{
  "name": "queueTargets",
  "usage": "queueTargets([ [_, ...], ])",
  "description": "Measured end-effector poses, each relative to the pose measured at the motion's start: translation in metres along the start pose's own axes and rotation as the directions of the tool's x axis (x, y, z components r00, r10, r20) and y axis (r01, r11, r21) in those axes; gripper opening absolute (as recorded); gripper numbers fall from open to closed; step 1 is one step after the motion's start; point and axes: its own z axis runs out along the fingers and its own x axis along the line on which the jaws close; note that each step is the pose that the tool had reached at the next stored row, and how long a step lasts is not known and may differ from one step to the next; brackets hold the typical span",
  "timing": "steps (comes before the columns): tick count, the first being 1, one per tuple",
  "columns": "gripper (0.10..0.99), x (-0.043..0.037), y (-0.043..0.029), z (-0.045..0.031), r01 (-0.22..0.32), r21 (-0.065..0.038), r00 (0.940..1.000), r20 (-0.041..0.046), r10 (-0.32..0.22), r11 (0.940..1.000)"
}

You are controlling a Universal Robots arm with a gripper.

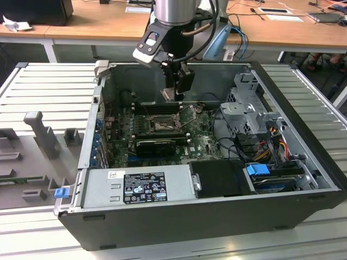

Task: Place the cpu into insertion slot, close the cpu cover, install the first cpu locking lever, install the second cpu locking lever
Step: 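Place the cpu into insertion slot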

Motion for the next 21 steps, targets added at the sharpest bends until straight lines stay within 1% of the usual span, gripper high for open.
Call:
queueTargets([
  [9,0.533,0.0,-0.0001,0.001,-0.024,-0.001,0.9997,0.002,0.024,0.9997],
  [21,0.533,-0.0001,-0.0003,0.0036,-0.082,-0.002,0.9966,0.0079,0.082,0.9966],
])
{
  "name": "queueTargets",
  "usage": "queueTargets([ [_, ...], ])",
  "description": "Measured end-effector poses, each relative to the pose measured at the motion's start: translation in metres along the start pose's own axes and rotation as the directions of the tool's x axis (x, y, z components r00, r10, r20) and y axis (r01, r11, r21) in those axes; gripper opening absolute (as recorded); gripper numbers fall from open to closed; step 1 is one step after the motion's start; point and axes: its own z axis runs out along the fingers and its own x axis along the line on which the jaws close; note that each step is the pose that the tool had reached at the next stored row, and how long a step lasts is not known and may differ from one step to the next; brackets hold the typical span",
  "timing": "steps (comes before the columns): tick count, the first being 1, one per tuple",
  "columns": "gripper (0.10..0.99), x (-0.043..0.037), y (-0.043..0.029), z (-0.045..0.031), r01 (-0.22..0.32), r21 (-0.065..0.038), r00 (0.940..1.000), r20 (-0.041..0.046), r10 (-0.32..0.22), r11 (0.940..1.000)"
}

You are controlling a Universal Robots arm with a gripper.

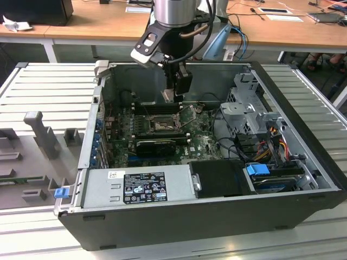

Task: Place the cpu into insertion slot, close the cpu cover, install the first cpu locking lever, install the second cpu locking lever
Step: 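Place the cpu into insertion slot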

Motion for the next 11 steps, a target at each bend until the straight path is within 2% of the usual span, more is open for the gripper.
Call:
queueTargets([
  [4,0.533,0.0,-0.0001,0.0015,-0.029,-0.001,0.9996,0.0028,0.029,0.9996],
  [11,0.533,0.0,-0.0005,0.005,-0.043,0.0,0.9991,0.0038,0.043,0.9991],
])
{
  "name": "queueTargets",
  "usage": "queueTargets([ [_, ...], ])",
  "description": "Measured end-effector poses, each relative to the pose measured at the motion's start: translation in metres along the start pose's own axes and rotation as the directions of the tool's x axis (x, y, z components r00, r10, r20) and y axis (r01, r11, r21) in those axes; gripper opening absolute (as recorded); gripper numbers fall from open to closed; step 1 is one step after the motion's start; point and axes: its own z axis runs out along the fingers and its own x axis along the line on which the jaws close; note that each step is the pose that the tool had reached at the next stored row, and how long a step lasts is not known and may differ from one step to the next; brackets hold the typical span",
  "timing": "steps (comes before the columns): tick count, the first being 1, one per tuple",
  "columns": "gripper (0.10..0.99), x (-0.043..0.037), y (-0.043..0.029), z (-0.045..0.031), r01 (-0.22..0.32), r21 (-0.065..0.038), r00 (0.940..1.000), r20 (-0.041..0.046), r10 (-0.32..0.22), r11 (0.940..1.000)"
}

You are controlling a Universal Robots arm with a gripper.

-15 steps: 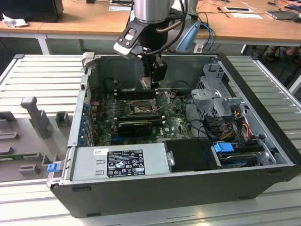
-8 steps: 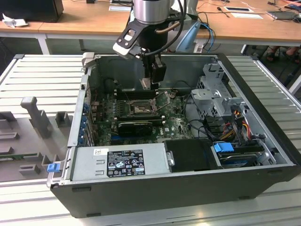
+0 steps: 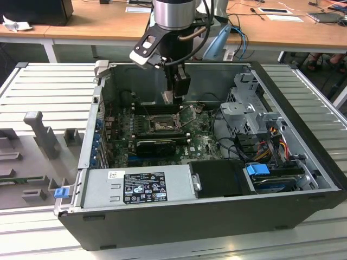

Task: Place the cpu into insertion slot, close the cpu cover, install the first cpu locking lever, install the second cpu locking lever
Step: 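Place the cpu into insertion slot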

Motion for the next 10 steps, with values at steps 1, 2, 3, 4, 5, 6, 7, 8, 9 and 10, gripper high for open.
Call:
queueTargets([
  [1,0.533,-0.0001,-0.0001,0.0013,0.0,0.0,1.0,-0.0001,0.0,1.0],
  [2,0.533,-0.0001,-0.0001,0.0021,0.0,0.001,1.0,-0.0002,0.0,1.0],
  [3,0.533,-0.0001,-0.0002,0.0029,0.0,0.002,1.0,-0.0004,0.0,1.0],
  [4,0.533,-0.0001,-0.0002,0.0037,0.0,0.004,1.0,-0.0006,0.0,1.0],
  [5,0.533,-0.0002,-0.0002,0.0042,0.0,0.007,1.0,-0.0011,0.0,1.0],
  [6,0.533,-0.0002,-0.0004,0.0047,-0.001,0.008,1.0,-0.0013,0.001,1.0],
  [7,0.533,-0.0002,-0.0004,0.0054,-0.001,0.009,1.0,-0.0014,0.001,1.0],
  [8,0.533,-0.0002,-0.0005,0.0059,-0.002,0.009,1.0,-0.0013,0.002,1.0],
  [9,0.533,-0.0002,-0.0005,0.0064,-0.002,0.009,1.0,-0.0013,0.002,1.0],
  [10,0.533,-0.0002,-0.0006,0.007,-0.002,0.01,1.0,-0.0015,0.002,0.9999],
])
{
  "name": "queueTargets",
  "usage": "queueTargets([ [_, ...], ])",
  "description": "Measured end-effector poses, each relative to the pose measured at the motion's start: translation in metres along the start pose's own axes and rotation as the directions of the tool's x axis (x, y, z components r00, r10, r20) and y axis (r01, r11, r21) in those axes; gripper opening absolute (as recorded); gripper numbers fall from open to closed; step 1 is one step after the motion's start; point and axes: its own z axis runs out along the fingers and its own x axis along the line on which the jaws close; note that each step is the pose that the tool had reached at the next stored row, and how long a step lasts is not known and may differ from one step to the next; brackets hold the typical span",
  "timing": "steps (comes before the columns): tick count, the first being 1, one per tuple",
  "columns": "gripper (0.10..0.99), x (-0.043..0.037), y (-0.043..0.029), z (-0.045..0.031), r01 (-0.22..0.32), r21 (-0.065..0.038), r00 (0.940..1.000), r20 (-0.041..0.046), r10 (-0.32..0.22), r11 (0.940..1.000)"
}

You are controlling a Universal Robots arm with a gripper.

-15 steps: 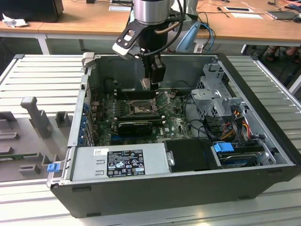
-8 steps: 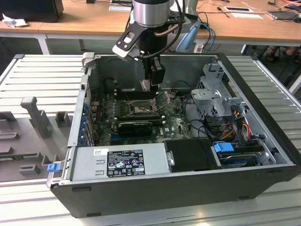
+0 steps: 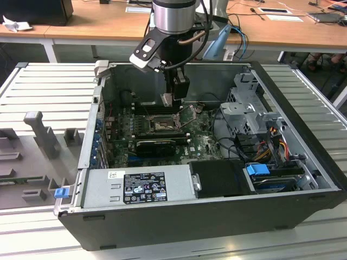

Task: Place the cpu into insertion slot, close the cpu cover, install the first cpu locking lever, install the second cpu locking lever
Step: 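Place the cpu into insertion slot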

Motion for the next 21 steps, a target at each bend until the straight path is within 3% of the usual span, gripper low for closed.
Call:
queueTargets([
  [18,0.533,-0.0001,-0.001,0.0083,-0.005,0.001,1.0,0.0,0.005,1.0],
  [21,0.533,-0.0002,-0.0019,0.0139,-0.012,0.001,0.9999,0.0007,0.012,0.9999],
])
